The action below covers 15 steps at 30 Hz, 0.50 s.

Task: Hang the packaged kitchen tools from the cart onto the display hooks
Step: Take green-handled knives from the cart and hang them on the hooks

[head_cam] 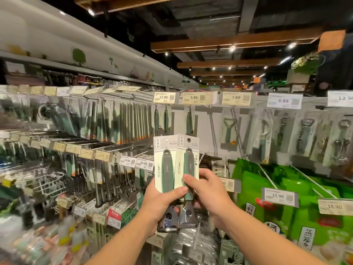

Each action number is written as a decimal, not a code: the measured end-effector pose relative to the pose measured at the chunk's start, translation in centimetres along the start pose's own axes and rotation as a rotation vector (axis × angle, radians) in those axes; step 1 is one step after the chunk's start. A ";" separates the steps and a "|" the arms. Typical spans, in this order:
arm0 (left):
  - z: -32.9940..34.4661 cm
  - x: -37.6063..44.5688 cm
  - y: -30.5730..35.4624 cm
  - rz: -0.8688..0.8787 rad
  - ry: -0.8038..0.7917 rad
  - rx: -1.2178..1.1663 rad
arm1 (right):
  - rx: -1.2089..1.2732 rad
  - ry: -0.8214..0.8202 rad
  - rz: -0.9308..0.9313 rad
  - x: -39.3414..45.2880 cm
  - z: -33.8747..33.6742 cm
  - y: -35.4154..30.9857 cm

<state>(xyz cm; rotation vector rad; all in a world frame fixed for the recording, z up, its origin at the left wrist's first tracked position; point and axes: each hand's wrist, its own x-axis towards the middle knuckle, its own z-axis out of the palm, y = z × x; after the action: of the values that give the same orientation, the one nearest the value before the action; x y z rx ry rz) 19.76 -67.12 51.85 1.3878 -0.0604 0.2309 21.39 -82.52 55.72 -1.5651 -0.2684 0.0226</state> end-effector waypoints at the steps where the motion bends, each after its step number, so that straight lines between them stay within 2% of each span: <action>1: -0.8 0.7 0.1 -0.003 0.002 0.007 | -0.023 0.006 -0.001 0.7 0.9 0.3; 9: -7.5 7.7 0.9 0.003 -0.040 0.022 | 0.009 0.089 0.004 7.7 7.7 1.3; 15: -11.0 13.3 1.5 -0.072 -0.088 -0.060 | -0.068 0.314 -0.026 12.9 9.3 1.2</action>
<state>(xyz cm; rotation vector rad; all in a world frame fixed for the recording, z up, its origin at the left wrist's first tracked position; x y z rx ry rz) 31.38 -54.40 53.63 1.3377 -0.0896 0.1067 32.41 -71.04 56.34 -1.6065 -0.0421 -0.2530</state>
